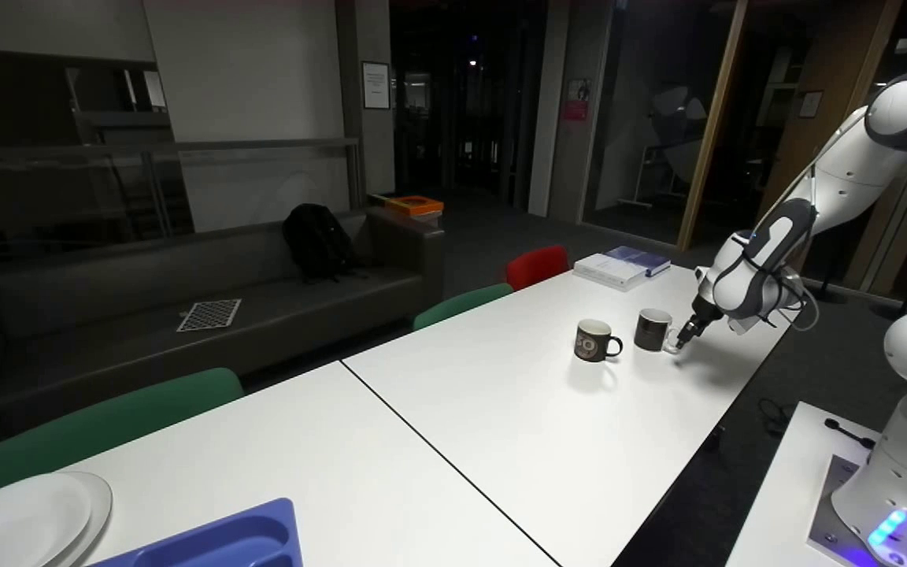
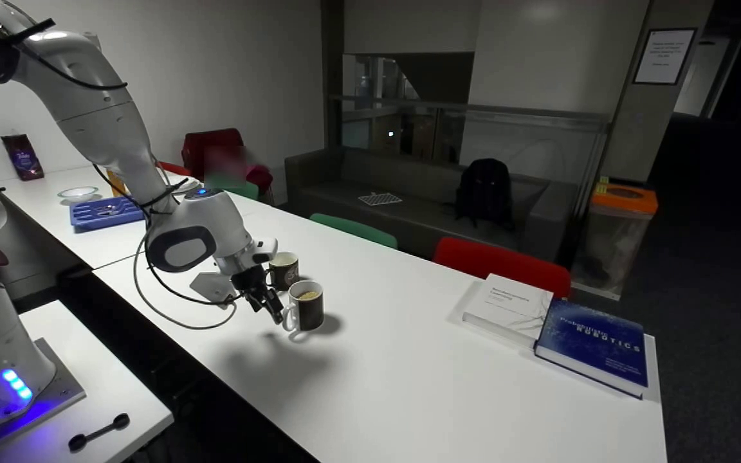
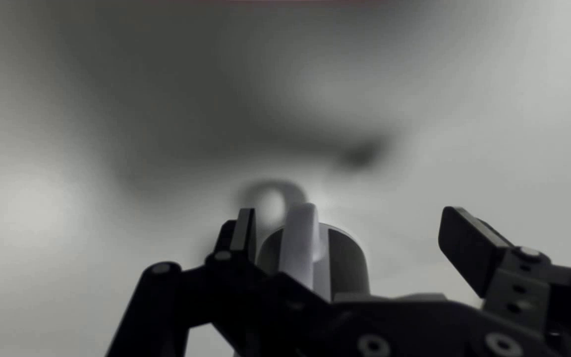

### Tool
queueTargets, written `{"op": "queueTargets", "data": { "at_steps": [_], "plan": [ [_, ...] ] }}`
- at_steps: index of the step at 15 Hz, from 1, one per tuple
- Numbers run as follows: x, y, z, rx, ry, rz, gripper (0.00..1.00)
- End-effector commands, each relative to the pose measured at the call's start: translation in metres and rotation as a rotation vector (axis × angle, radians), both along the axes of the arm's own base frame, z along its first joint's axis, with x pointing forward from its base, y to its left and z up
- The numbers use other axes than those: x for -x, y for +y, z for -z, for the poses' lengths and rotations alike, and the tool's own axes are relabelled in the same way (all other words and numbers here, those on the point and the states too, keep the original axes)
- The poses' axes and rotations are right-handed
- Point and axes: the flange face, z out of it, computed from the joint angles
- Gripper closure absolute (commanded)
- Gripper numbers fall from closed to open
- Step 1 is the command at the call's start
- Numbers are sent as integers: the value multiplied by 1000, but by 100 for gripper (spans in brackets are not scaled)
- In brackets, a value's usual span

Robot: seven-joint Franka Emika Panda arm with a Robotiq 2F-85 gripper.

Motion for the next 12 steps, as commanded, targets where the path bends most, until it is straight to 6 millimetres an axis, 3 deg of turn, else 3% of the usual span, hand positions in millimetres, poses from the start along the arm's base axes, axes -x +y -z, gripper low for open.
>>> {"op": "queueTargets", "data": {
  "at_steps": [1, 12],
  "plan": [
    [-6, -21, -5, 15, -22, -17, 0],
    [-19, -31, 1, -28, -67, -63, 0]
  ]
}}
